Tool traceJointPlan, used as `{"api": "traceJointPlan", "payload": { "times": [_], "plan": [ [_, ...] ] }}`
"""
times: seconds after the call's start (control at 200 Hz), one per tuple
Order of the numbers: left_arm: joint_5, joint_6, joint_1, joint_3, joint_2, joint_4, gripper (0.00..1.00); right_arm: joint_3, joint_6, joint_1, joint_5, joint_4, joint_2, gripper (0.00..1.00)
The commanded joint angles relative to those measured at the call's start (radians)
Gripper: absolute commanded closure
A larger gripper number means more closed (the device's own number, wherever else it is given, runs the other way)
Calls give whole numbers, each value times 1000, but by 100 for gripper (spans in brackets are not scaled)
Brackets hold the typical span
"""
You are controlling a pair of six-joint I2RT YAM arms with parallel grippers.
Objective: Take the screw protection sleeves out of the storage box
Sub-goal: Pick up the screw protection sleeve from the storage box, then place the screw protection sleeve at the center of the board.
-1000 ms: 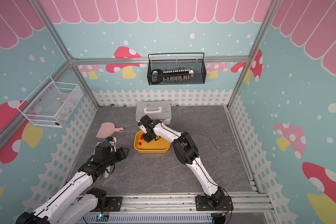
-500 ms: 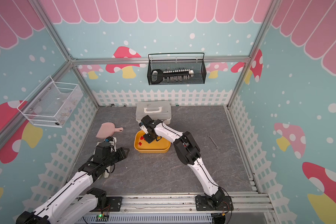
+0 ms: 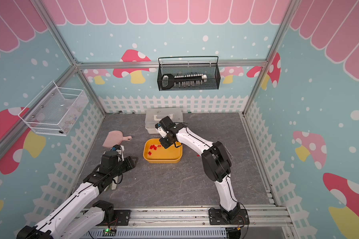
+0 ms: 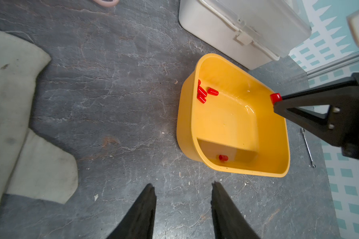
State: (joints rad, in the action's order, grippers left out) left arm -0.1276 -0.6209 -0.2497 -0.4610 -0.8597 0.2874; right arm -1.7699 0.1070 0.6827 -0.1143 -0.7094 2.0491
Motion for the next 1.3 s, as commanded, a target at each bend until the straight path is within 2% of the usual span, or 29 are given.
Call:
{"api": "traceJointPlan", "payload": {
  "times": [0.0, 0.29, 0.56, 0.845, 1.296],
  "plan": [
    [22, 9, 2, -30, 18, -8, 54, 73, 7, -42, -34, 14, -83, 85],
    [40, -1, 1, -24, 22, -15, 54, 351, 16, -225, -82, 82, -298, 85],
    [44, -31, -3, 10, 14, -75, 54, 516, 22, -316, -59, 118, -329, 85],
    [52, -39, -8, 15, 20, -89, 54, 545, 36, -427, -100, 159, -252, 85],
    [60, -42, -9, 27, 13, -102, 54, 529, 17, -457, -108, 154, -188, 84]
  ]
}}
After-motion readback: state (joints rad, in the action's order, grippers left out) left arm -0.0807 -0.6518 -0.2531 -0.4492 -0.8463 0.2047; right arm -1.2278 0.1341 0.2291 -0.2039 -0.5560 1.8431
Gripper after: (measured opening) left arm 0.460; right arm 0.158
